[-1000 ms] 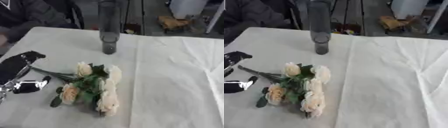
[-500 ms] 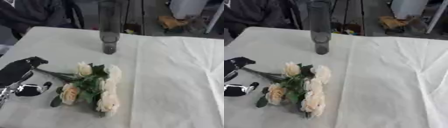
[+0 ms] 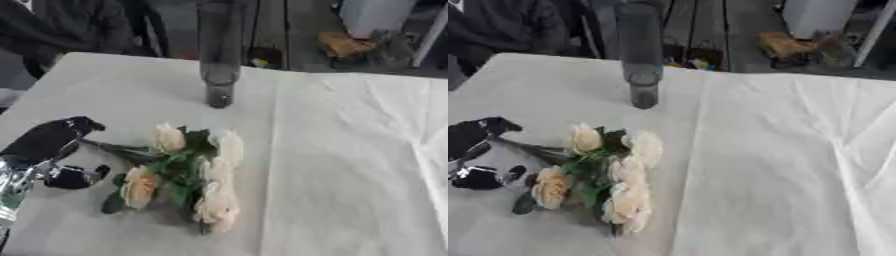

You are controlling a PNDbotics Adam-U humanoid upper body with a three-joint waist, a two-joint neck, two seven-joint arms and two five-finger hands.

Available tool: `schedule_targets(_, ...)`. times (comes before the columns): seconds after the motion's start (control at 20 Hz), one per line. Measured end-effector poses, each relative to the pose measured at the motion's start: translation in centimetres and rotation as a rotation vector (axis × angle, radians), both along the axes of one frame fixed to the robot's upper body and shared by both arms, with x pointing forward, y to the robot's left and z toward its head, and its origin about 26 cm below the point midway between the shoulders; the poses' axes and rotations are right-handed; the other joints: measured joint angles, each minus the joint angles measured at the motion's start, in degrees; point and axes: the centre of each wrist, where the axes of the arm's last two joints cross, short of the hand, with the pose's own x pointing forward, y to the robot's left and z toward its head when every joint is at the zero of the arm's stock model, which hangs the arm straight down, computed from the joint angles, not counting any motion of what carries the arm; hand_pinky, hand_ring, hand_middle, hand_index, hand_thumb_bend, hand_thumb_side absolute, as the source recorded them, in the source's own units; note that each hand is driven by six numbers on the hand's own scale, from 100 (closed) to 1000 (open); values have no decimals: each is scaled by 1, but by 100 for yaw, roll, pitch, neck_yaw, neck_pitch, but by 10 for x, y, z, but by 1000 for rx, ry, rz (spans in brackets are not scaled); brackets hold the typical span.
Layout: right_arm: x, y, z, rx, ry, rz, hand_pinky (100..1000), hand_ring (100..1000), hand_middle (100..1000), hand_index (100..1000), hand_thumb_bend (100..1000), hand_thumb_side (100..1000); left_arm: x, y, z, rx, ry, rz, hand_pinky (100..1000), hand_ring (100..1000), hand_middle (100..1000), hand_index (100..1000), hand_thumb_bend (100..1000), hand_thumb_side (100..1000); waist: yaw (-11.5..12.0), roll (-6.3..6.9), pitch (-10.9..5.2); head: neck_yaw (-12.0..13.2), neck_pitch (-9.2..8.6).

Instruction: Arrange flowers into the vase.

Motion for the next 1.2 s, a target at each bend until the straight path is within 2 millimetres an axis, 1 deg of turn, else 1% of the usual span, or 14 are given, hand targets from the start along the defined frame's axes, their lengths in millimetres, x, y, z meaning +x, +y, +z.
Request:
schedule_targets(0.45, 0, 0, 0, -1, 1, 3, 803, 765, 693, 852, 100, 843, 15, -9, 0, 30, 9, -42, 777, 808, 792, 895, 400, 332, -31, 1, 0, 23, -1)
schedule_targets(0.9, 0, 1, 0, -2, 1, 7, 802, 764, 691, 852, 100, 843, 28, -16, -7, 67, -1, -64, 759, 777, 760, 874, 391, 317, -45, -4, 4, 40, -1)
schedule_targets(0.95, 0, 1, 0, -2, 1, 7, 802, 764, 691, 852, 100, 845, 30, -16, -8, 71, -7, -64, 757, 775, 757, 872, 399, 329, -51, -4, 4, 44, -1)
schedule_targets(1.0, 0, 1, 0, -2, 1, 8, 802, 764, 691, 852, 100, 843, 31, -17, -9, 74, -13, -65, 755, 771, 752, 868, 389, 313, -55, -4, 5, 48, -2)
schedule_targets(1.2, 0, 1, 0, -2, 1, 8, 802, 764, 691, 852, 100, 843, 37, -21, -15, 80, -34, -71, 744, 756, 735, 861, 389, 310, -75, -4, 16, 66, -2)
